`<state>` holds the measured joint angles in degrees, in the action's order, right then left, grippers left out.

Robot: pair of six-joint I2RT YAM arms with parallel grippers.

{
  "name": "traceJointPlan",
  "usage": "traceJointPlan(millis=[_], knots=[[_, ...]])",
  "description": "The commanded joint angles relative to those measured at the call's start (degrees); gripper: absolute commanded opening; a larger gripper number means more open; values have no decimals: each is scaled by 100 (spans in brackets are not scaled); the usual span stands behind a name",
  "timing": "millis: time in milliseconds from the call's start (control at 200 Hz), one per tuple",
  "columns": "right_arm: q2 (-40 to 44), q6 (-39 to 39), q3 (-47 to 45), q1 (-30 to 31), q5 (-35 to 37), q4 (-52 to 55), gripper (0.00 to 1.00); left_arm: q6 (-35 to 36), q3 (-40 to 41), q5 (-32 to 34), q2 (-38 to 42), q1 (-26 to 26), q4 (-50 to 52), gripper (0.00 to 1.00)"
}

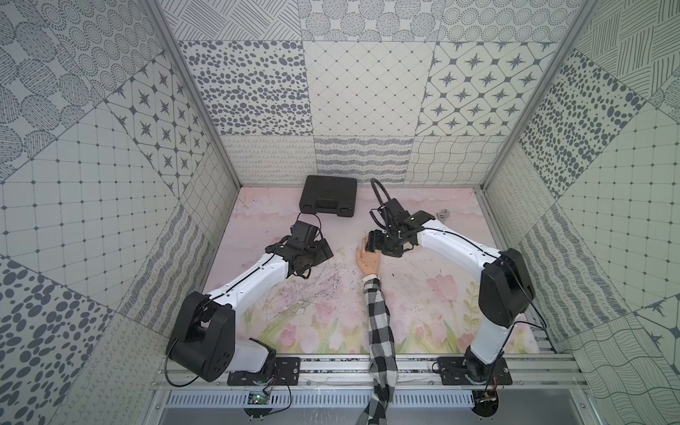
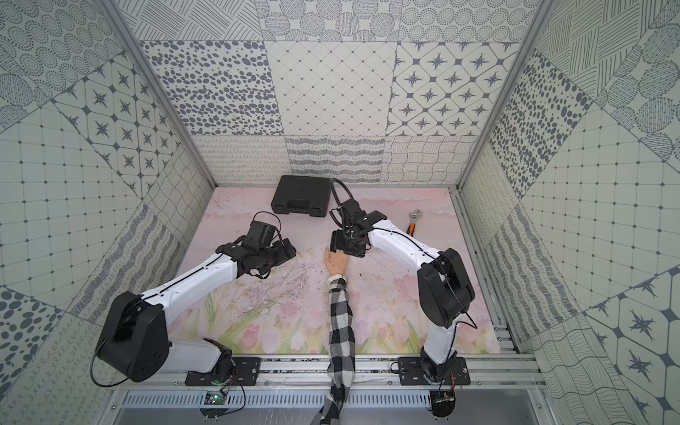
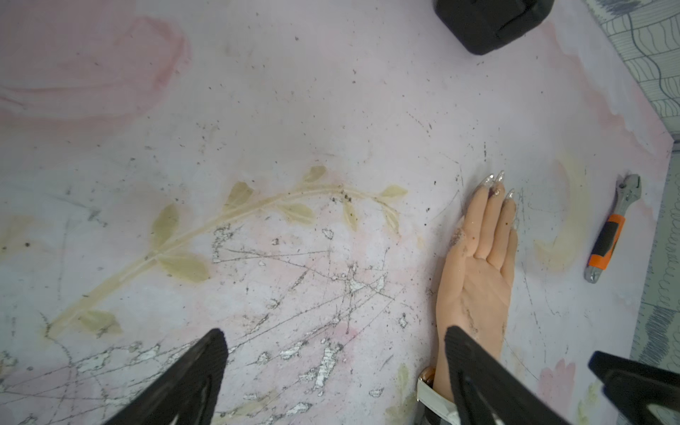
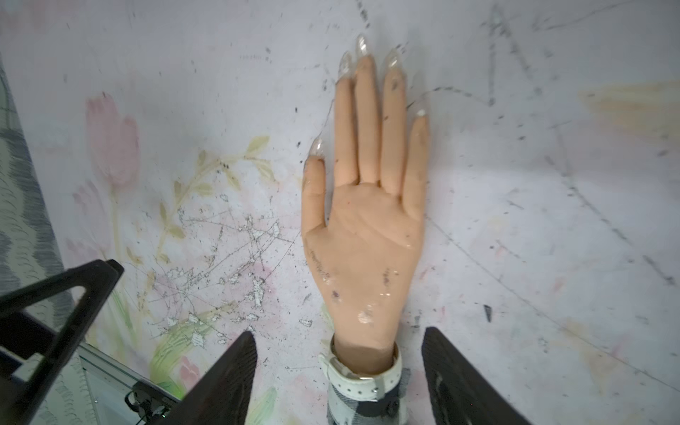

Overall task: Take off the watch
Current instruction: Adjust the hand at the center of the board.

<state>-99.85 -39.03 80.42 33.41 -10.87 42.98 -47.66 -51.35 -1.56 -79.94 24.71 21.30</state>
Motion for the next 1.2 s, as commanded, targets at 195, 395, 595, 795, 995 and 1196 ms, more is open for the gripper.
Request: traceJointPlan(millis=[195, 395, 595, 795, 995, 1196], knots=[[799, 111, -1325, 46, -583, -748, 72, 389, 73, -1653, -266, 262, -546, 93], [795, 28, -1361, 612, 41, -560, 71, 288, 332, -1874, -351, 595, -674, 87], [611, -35, -1259, 792, 351, -469, 67, 173, 442, -1891, -508, 921, -1065, 84], [418, 54, -1143, 858, 428, -374, 64, 297, 276, -2009, -822, 1091, -1095, 80], [288, 20, -1082, 895, 354, -460, 61, 376, 247, -2110, -955, 1095, -1162, 78], [186, 18, -1107, 948, 299, -497, 59, 330, 358, -2182, -958, 1114, -1339, 77]])
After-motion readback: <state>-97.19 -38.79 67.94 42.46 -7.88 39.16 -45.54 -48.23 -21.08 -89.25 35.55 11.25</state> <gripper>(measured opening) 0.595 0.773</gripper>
